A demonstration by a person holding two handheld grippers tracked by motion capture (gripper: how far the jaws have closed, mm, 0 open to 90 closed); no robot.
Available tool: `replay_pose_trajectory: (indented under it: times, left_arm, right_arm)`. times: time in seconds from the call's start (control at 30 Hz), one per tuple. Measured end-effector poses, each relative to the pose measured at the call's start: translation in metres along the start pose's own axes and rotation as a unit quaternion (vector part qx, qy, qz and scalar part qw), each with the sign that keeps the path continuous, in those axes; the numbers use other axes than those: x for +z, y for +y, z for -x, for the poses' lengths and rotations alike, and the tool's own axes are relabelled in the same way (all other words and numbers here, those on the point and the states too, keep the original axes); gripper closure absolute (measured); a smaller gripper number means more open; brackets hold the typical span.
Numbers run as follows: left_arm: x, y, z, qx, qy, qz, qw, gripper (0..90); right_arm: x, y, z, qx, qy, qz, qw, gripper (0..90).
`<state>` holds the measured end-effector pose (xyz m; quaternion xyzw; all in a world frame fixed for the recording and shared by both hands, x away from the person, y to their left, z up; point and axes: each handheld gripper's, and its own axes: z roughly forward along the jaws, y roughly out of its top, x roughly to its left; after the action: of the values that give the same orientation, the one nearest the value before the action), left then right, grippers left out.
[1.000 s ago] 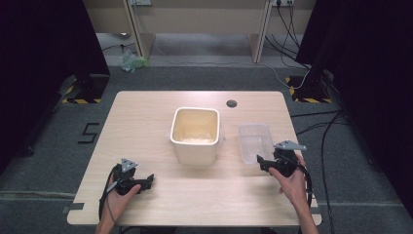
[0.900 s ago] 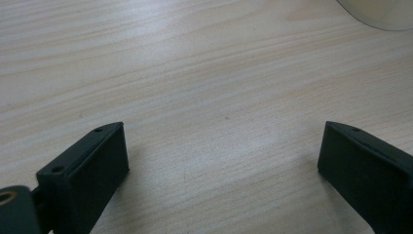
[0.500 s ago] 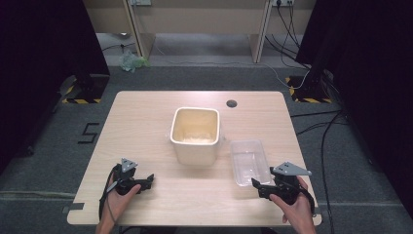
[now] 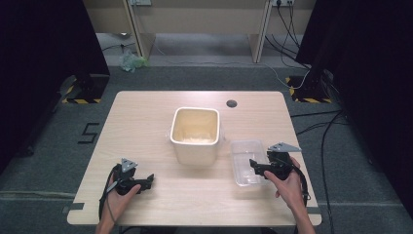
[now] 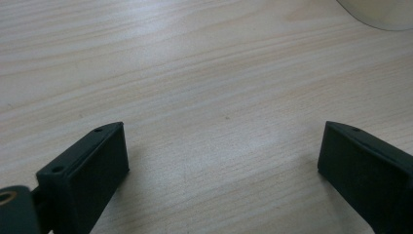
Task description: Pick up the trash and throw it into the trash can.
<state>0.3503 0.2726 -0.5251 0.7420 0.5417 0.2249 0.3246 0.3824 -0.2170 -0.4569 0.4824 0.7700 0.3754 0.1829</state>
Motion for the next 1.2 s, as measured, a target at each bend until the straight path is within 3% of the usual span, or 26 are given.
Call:
replay_pose_trajectory:
  times: [0.17, 0.47, 0.77, 0.9, 1.2]
  left_arm:
    - [0.0, 0.0, 0.0, 0.0, 0.0, 0.0, 1.0, 3.4]
    - [0.0, 0.0, 0.0, 0.0, 0.0, 0.0, 1.0, 3.4]
    - [0.0, 0.0, 0.0, 0.0, 0.0, 0.0, 1.0, 3.4]
    - [0.0, 0.0, 0.0, 0.0, 0.0, 0.0, 1.0, 3.4]
    - [-0.001, -0.001, 0.002, -0.002, -0.001, 0.002, 1.0, 5.0]
  right_arm:
    - [-0.002, -0.012, -0.007, 0.0, 0.014, -0.001, 0.9999, 22.4]
    - [-0.029, -0.043, -0.037, -0.015, 0.03, 0.019, 0.9992, 20.8]
    - [-0.047, -0.057, -0.069, -0.056, 0.047, 0.011, 0.9973, 20.1]
    - [-0.049, -0.055, -0.069, -0.049, 0.058, 0.013, 0.997, 19.7]
    - [-0.046, -0.045, -0.048, -0.017, 0.058, 0.034, 0.9976, 19.7]
